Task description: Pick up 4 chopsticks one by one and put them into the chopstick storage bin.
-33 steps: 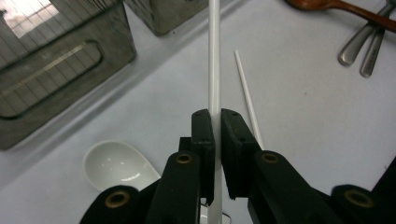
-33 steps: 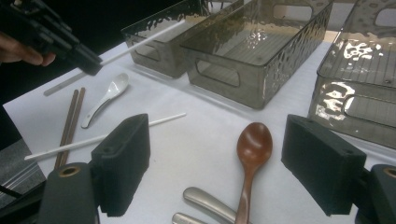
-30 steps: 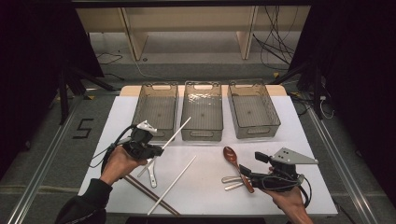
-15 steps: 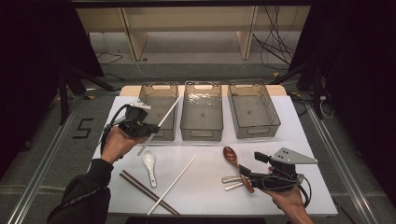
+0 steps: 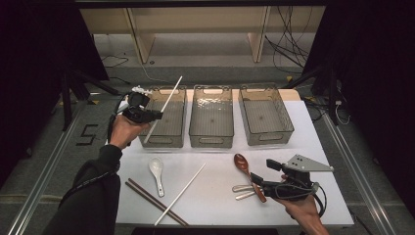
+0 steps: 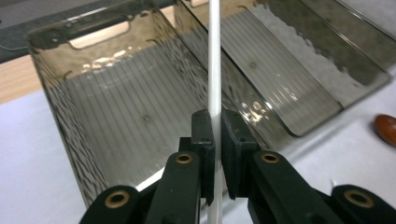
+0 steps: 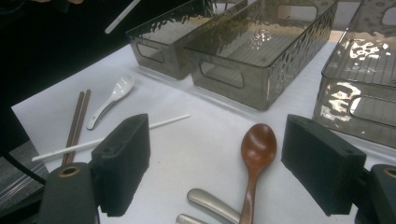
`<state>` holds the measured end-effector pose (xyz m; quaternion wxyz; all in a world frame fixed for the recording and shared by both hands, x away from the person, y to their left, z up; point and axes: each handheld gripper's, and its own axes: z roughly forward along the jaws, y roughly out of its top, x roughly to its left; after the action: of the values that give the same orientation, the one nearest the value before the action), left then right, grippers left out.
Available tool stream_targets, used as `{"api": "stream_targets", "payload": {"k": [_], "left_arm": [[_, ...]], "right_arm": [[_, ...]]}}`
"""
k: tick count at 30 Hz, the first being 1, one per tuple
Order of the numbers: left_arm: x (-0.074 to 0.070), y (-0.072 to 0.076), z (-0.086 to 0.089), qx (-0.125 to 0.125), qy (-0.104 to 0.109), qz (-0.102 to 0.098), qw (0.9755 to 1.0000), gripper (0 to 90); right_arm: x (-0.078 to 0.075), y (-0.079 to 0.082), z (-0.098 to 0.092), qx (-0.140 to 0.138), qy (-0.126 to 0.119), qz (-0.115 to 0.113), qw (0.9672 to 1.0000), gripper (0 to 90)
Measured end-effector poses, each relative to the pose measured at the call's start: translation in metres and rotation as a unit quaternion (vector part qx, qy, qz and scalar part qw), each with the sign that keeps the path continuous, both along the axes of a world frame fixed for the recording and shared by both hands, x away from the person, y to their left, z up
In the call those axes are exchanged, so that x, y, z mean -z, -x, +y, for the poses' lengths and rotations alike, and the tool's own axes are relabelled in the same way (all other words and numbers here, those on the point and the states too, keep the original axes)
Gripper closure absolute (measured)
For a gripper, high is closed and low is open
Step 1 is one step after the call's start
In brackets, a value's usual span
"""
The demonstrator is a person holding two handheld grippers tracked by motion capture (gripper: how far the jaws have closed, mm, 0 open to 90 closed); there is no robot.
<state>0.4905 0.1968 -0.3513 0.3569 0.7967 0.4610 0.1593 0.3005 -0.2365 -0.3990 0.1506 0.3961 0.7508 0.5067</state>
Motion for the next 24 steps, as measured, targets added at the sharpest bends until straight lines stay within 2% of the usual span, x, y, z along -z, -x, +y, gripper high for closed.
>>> {"api": "stream_targets", "payload": {"k": [3,10,17,19,24], "left_arm": [[0.002,-0.01,0.001,-0.01,0.008,-0.005,0.9999,83.7],[0.009,-0.032,-0.001,-0.027,-0.005,-0.007,0.9996,83.7],[0.011,-0.042,-0.004,-0.036,-0.006,-0.011,0.9993,83.7],[0.012,-0.045,-0.003,-0.038,0.001,-0.01,0.9992,83.7],[0.018,-0.05,0.0,-0.049,-0.009,-0.009,0.9987,83.7]], "right_arm": [[0.0,0.0,0.0,-0.002,0.001,-0.002,1.0,24.5],[0.0,0.0,-0.001,-0.001,-0.001,-0.001,1.0,24.5],[0.0,0.0,-0.001,-0.003,-0.003,-0.001,1.0,24.5],[0.0,0.0,-0.001,-0.003,-0.003,-0.001,1.0,24.5],[0.0,0.0,-0.001,-0.005,-0.004,-0.001,1.0,24.5]]}}
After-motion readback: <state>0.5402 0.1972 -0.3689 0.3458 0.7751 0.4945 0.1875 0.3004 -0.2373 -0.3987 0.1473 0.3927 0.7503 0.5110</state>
